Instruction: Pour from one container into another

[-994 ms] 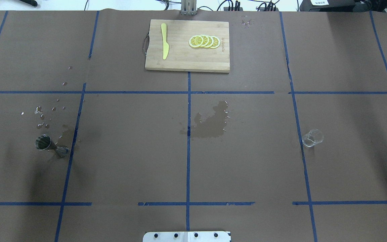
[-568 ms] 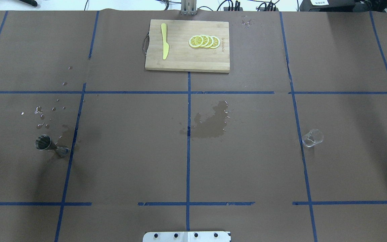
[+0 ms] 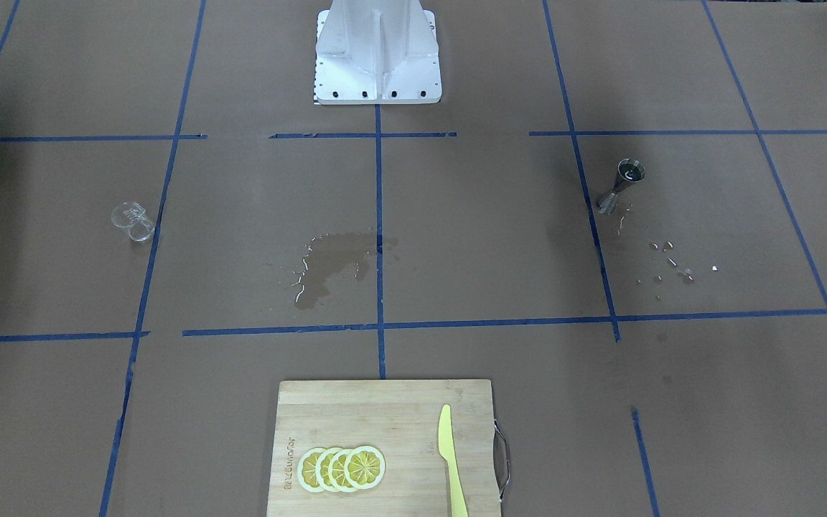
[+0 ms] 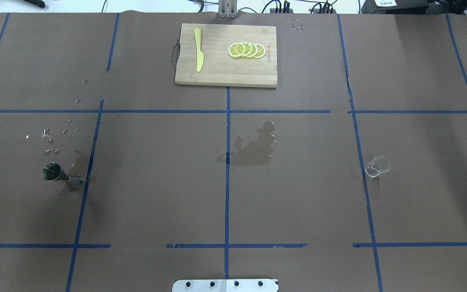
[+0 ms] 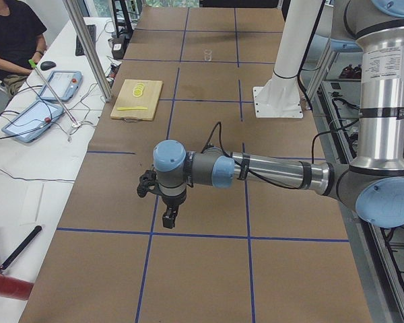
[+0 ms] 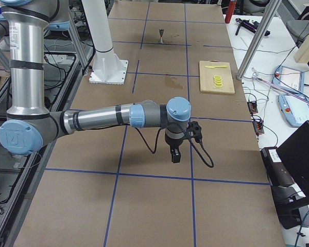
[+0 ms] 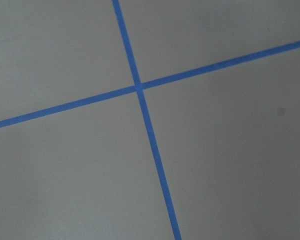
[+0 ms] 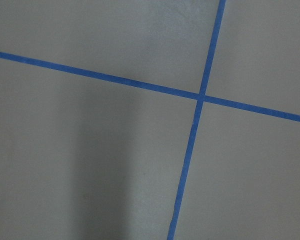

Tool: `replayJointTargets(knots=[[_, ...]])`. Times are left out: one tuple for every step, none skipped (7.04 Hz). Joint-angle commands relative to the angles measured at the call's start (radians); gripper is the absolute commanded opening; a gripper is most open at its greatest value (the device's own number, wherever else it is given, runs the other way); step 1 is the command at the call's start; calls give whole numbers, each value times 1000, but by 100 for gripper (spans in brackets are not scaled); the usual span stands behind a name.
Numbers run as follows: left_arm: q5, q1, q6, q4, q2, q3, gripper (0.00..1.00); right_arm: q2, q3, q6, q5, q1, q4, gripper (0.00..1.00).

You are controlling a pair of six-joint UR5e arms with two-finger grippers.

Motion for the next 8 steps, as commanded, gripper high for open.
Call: replayJointTargets(knots=[[85, -4, 13, 32, -81, 17, 100, -4, -8, -13, -4, -1, 2, 100], [84, -2, 13, 35, -124, 51, 100, -9, -10, -2, -4, -1, 2, 100], [76, -1, 14, 32, -125, 30, 100, -6, -2, -2, 5, -4, 2, 100], [76, -1, 16, 35, -126, 28, 100, 10, -4, -2, 3, -8, 4, 100], [62, -2, 17, 41, -116, 16, 100, 4, 7, -7, 2, -4, 4, 100], [61, -2, 17, 29, -99, 31, 100, -2, -2, -11, -3, -4, 2, 100], [-6, -1, 14, 36, -94, 12, 100, -31, 7, -4, -3, -4, 2, 100], [-45, -2, 16, 27, -41, 7, 100, -36, -45, -4, -10, -4, 2, 100]])
